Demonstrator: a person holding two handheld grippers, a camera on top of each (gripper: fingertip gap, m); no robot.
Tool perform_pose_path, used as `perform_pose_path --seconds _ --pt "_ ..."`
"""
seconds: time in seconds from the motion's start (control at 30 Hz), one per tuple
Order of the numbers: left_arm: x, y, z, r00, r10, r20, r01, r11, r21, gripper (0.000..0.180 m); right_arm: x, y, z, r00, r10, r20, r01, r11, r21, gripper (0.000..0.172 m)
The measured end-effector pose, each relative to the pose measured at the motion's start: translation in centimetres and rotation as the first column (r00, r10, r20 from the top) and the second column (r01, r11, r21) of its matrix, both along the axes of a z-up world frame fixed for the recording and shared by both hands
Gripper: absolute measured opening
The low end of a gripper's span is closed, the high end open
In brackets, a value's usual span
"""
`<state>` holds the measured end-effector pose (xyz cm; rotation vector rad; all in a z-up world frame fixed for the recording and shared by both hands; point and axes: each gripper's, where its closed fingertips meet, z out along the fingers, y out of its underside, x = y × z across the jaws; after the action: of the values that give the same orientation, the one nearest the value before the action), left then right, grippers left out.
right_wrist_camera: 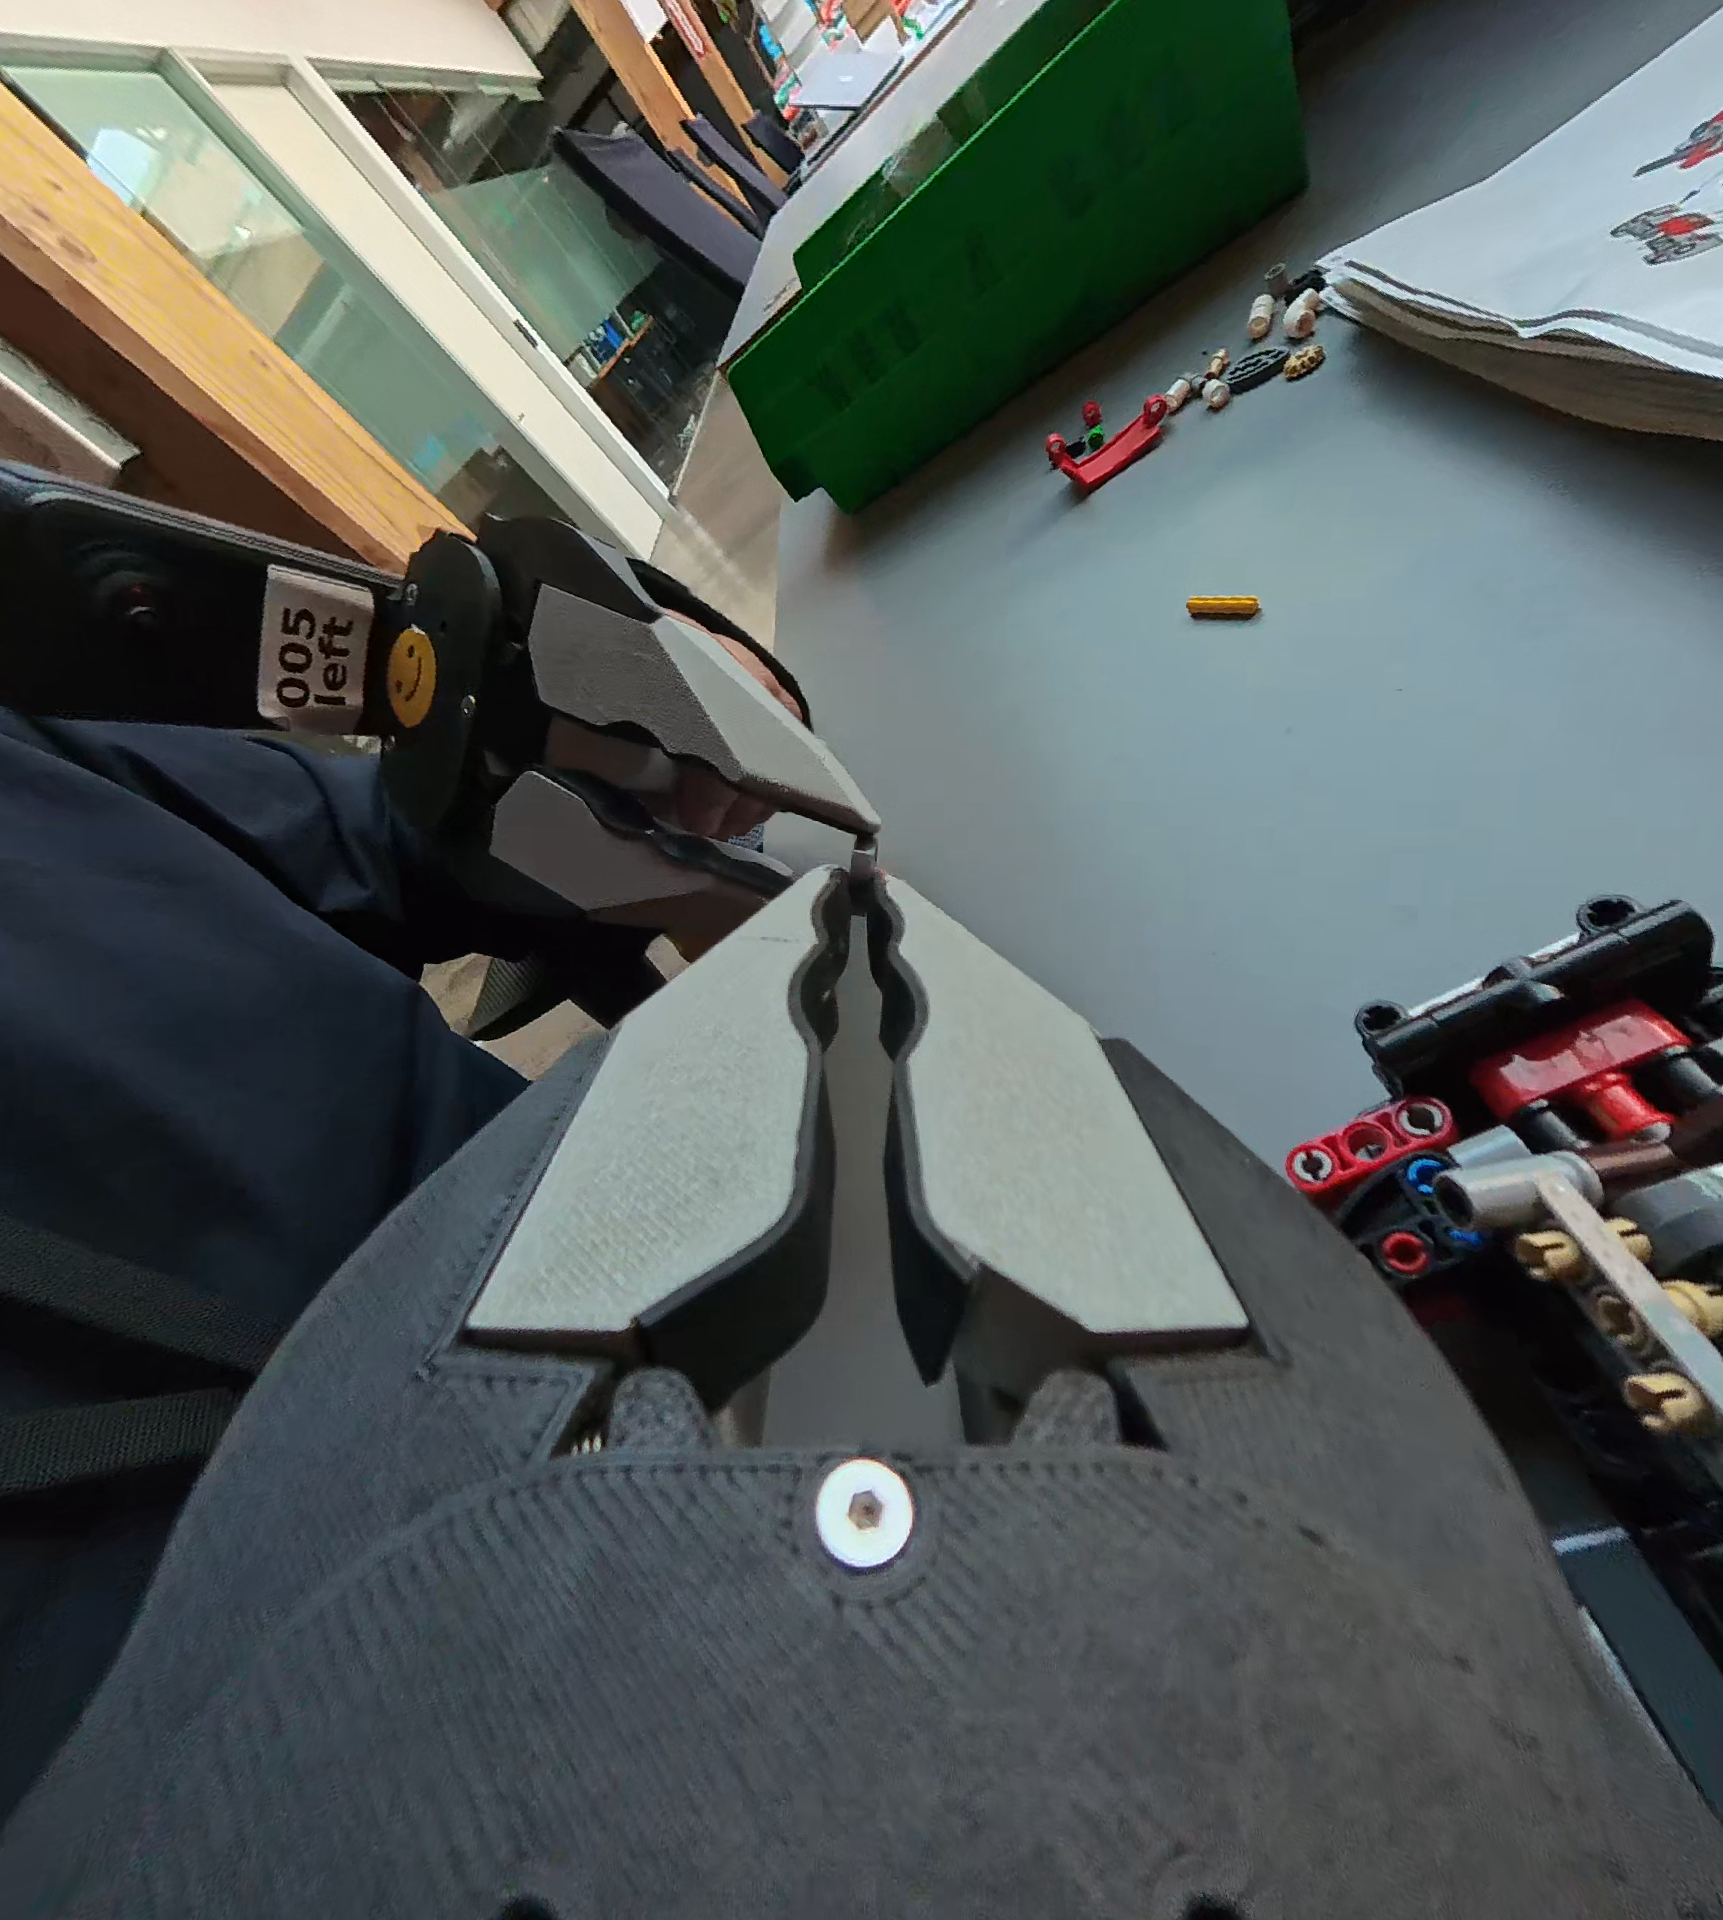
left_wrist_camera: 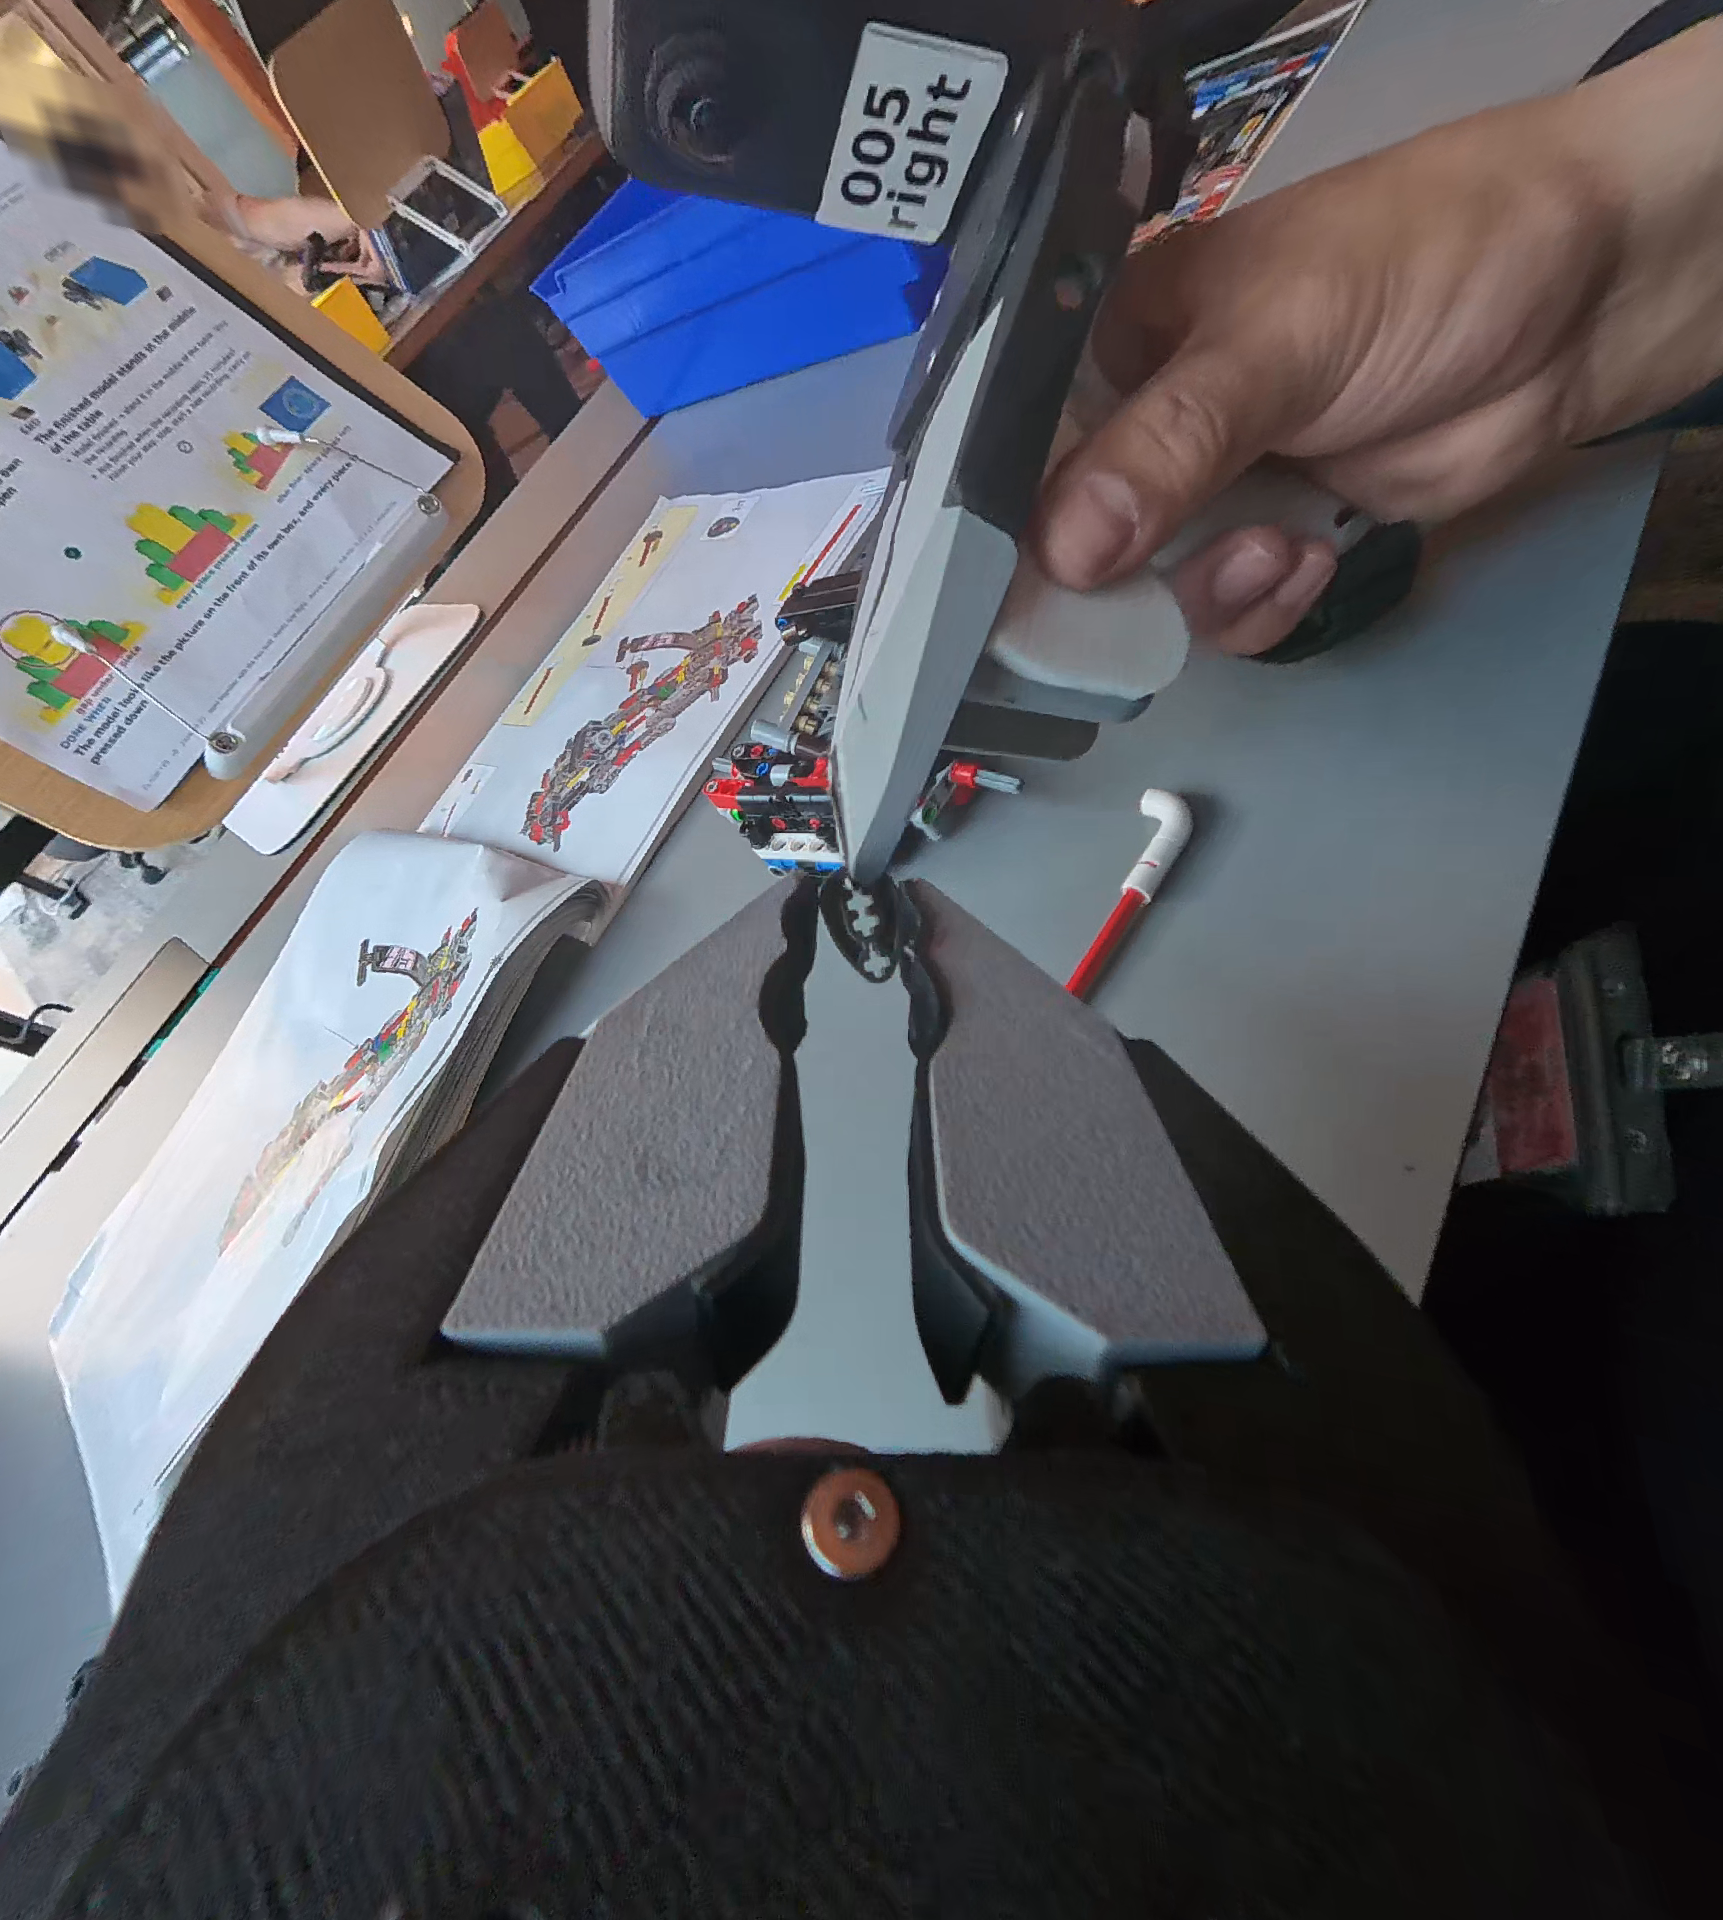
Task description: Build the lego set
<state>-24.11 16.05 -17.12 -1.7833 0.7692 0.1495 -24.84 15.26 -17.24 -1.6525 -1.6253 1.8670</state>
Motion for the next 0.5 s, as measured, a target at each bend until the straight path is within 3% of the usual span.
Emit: perform_pose_path --seconds 0.5 --pt "-1.1 0.9 -1.8 0.984 0.124 -0.129 -0.134 0.988 -0.077 0.014 -0.6 0.8 -1.0 0.990 -0.114 0.078 0.108 0.991 0.077 0.000"
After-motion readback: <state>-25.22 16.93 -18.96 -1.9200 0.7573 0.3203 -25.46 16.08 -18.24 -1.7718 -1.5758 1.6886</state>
